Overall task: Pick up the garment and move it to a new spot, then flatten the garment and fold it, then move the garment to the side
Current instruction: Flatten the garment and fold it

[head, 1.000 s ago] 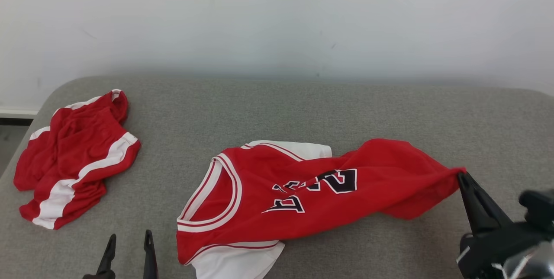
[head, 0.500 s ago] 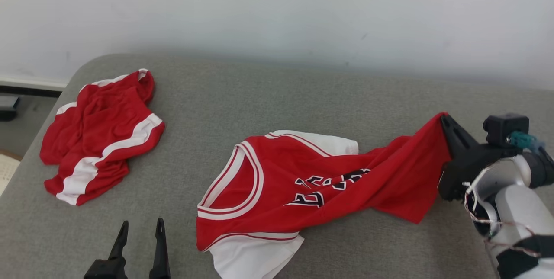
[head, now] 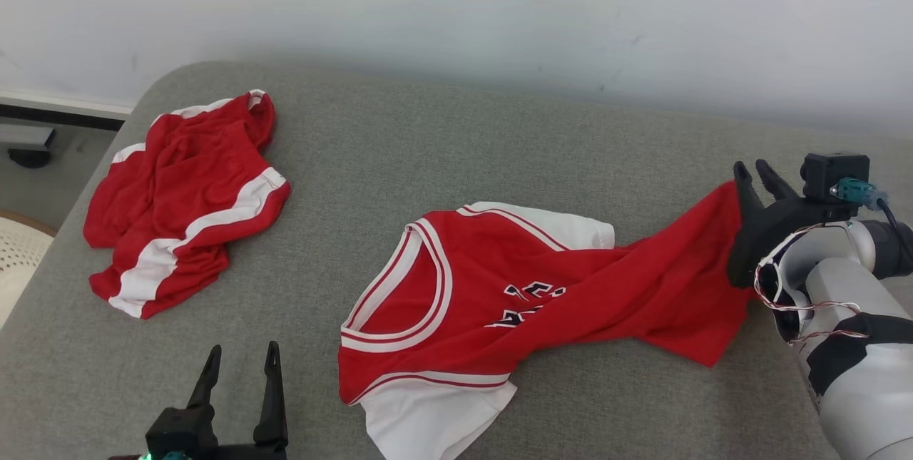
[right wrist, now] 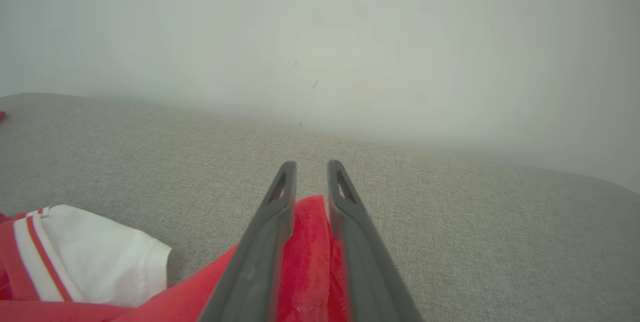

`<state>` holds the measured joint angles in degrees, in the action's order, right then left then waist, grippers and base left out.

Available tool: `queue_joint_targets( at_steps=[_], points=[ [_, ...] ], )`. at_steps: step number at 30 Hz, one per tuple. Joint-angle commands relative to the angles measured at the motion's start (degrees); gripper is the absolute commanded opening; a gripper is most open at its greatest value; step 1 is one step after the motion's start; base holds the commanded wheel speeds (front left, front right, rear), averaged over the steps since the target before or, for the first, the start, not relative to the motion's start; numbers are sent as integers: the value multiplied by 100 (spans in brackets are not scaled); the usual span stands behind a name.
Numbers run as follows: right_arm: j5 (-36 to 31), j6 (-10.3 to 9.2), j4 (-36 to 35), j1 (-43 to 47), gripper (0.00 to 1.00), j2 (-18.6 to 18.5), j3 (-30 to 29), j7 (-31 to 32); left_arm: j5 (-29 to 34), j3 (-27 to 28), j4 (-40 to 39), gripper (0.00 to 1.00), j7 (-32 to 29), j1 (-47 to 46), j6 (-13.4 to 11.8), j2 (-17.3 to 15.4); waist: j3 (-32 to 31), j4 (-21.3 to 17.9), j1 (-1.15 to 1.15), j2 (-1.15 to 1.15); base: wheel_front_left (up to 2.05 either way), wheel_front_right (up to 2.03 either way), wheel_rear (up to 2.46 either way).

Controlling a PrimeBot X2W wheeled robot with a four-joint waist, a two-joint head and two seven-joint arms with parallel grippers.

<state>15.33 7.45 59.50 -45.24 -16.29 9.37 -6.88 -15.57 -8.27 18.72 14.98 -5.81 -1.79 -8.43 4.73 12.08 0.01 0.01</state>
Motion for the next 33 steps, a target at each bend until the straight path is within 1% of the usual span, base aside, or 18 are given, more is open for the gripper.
queue_joint_targets(
  at_steps=[1, 4, 8, 14, 16, 19, 23, 27, 30, 33],
  points=[
    [63, 9, 44, -52, 100, -11, 15, -64, 74, 23, -11, 100, 20, 30, -12, 18, -24, -40, -1, -1, 0, 0, 0],
    [205, 9, 178, -143, 100, 12, 113, -361, 75, 49, -22, 100, 16, 104, -16, 19, -78, -127, -1, -1, 0, 0, 0],
    [617, 9, 9, -103, 100, -32, 78, -691, 64, 101, -54, 100, 17, 153, -26, 22, -165, -276, -1, -1, 0, 0, 0],
    [1001, 9, -743, 591, 100, -349, 112, -832, 76, 165, -121, 100, 17, 276, -42, 51, -256, -447, -1, -1, 0, 0, 0],
    [1031, 8, -1090, 910, 100, -490, 17, -839, 93, 176, -142, 100, 17, 337, -39, 56, -285, -489, -1, -1, 0, 0, 0],
    [972, 9, -1608, 1565, 100, -553, -187, -831, 113, 192, -165, 100, 17, 396, -35, 46, -329, -535, -1, -1, 0, 0, 0],
    [874, 9, -2180, 2422, 100, -462, -487, -833, 133, 207, -201, 100, 17, 444, -42, 11, -383, -544, -1, -1, 0, 0, 0],
    [819, 9, -2617, 3155, 100, -218, -736, -789, 131, 202, -256, 100, 17, 509, -78, -3, -416, -547, -1, -1, 0, 0, 0],
    [749, 9, -2868, 3505, 100, -5, -820, -659, 120, 202, -281, 100, 17, 546, -94, -14, -418, -549, -1, -1, 0, 0, 0],
    [663, 9, -3051, 3684, 100, 117, -803, -516, 106, 190, -253, 100, 17, 527, -79, -30, -413, -535, -1, -1, 0, 0, 0]
  ],
)
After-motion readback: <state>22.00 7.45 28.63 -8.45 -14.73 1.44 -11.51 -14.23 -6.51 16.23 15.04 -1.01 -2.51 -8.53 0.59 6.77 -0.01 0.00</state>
